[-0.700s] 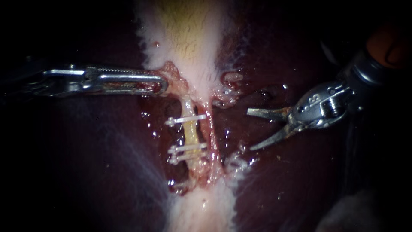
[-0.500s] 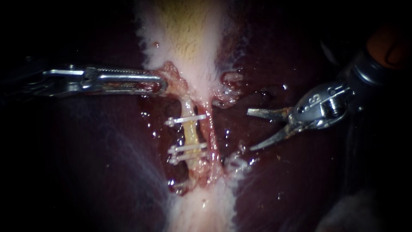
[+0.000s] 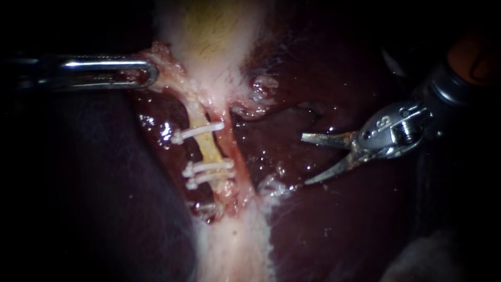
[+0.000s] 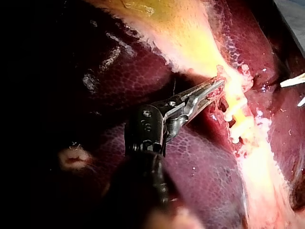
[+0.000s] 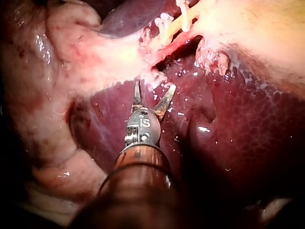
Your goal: Go to the cutting position left tube
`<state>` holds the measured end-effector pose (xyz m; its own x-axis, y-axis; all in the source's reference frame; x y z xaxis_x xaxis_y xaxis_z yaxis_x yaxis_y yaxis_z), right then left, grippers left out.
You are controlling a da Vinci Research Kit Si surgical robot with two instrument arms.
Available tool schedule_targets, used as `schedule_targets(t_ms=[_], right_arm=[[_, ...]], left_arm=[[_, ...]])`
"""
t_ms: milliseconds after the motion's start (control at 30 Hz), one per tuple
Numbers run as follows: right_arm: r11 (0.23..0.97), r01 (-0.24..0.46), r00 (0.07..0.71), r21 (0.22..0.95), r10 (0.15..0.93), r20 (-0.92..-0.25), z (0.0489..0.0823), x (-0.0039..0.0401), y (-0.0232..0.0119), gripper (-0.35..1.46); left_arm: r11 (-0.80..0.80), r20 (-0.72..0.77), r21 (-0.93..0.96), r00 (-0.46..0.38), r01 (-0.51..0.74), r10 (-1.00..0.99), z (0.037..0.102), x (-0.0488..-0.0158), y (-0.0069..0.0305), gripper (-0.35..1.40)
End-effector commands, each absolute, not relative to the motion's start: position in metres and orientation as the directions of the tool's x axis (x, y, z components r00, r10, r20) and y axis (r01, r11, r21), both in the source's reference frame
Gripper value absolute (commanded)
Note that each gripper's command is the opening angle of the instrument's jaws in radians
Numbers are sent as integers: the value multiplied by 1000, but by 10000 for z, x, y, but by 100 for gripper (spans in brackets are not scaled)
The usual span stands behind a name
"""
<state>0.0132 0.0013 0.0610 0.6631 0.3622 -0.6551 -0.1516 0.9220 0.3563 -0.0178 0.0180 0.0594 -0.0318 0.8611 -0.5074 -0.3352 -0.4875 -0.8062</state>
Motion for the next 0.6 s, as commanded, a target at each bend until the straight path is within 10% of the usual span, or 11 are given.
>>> schedule_targets(t_ms=[33, 600], right_arm=[[920, -152, 664, 361, 366, -652, 612, 134, 13, 143], [886, -59, 647, 460, 384, -658, 599, 200, -4, 143]], left_arm=[[-490, -511, -803, -33, -340, 859, 598, -180, 179, -35], [-497, -516, -801, -36, -334, 856, 615, -193, 174, -35]])
